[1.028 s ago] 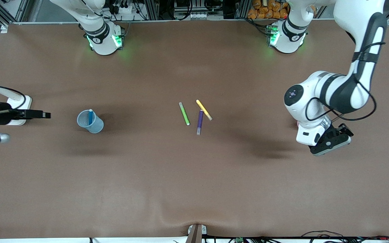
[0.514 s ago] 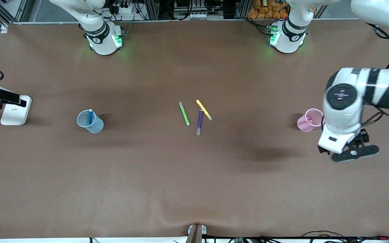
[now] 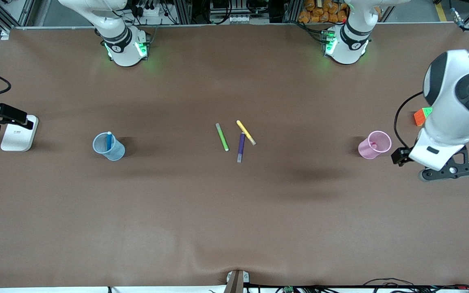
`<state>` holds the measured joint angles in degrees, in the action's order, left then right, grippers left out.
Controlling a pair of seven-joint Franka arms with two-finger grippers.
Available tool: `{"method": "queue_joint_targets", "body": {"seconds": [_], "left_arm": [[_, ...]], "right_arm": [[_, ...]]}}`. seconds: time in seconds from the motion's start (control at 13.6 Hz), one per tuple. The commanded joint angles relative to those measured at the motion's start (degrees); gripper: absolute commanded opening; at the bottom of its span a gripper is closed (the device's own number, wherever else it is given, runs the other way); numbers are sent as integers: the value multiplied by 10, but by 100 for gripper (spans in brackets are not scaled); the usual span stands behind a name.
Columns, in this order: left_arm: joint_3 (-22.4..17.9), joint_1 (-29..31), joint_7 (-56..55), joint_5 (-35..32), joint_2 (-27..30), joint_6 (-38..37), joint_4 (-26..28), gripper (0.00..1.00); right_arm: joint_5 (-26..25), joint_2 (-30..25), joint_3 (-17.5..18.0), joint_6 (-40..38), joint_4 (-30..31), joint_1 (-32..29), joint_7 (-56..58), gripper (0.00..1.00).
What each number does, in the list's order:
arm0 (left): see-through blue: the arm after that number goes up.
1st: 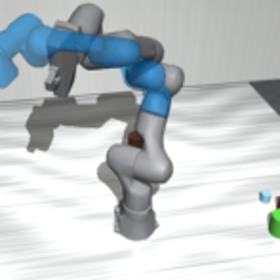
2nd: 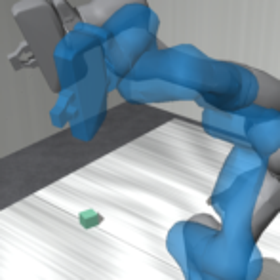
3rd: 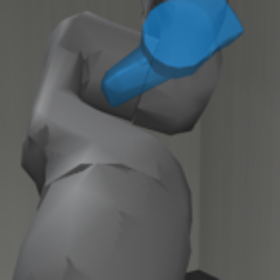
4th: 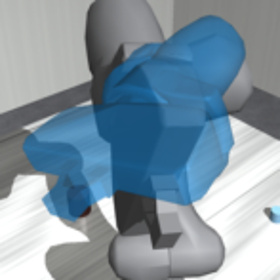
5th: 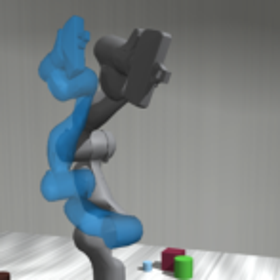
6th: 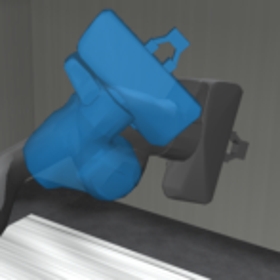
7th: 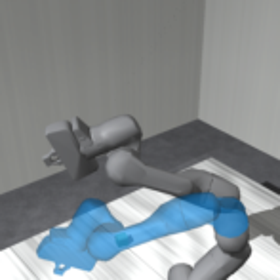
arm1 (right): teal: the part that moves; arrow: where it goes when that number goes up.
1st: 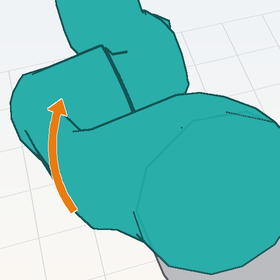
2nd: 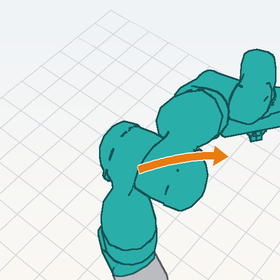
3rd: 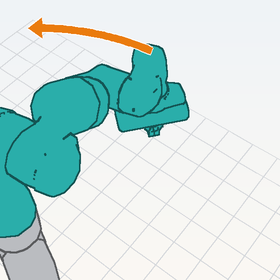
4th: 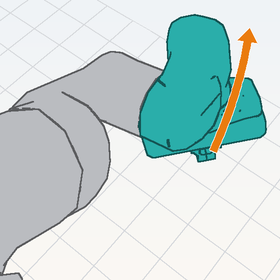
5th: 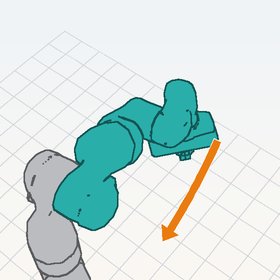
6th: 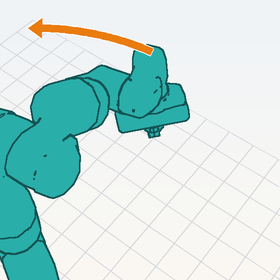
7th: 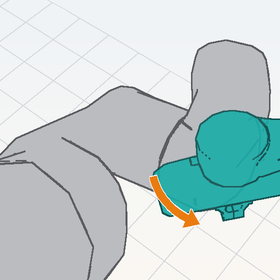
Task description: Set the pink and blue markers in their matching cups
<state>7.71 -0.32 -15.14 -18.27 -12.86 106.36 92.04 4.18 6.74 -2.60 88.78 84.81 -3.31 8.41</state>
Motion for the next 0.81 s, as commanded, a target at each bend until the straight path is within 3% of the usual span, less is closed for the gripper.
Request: {"method": "queue_joint_targets", "body": {"seconds": [0.0, 0.44, 0.73], "left_arm": [[-22, -1, 71, 64, 20, -31, -9, 100], [-41, -3, 149, 138, 99, -109, -8, 100], [-44, -5, 167, 149, 143, -181, -7, 100]], "right_arm": [[-22, -20, 1, -1, 9, 9, -16, 100], [-29, -25, 18, -4, 15, 4, -39, 100], [-29, -25, 17, -7, 15, 9, -42, 100]]}}
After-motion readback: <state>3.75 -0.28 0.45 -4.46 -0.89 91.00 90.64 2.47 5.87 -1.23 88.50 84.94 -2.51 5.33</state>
